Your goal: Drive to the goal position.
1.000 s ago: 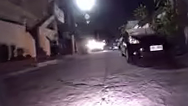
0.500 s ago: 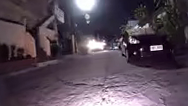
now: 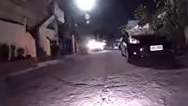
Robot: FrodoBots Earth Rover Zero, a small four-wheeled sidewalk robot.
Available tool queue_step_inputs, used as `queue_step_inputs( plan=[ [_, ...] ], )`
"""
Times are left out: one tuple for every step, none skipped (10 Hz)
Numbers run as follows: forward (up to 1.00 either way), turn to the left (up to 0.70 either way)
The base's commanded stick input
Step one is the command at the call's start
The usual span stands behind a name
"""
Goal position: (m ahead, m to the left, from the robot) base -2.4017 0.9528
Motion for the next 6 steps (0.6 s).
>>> queue_step_inputs(
  plan=[
    [0.00, 0.70],
    [0.00, 0.70],
    [0.00, 0.70],
    [0.00, 0.70],
    [0.00, 0.70],
    [0.00, 0.50]
  ],
)
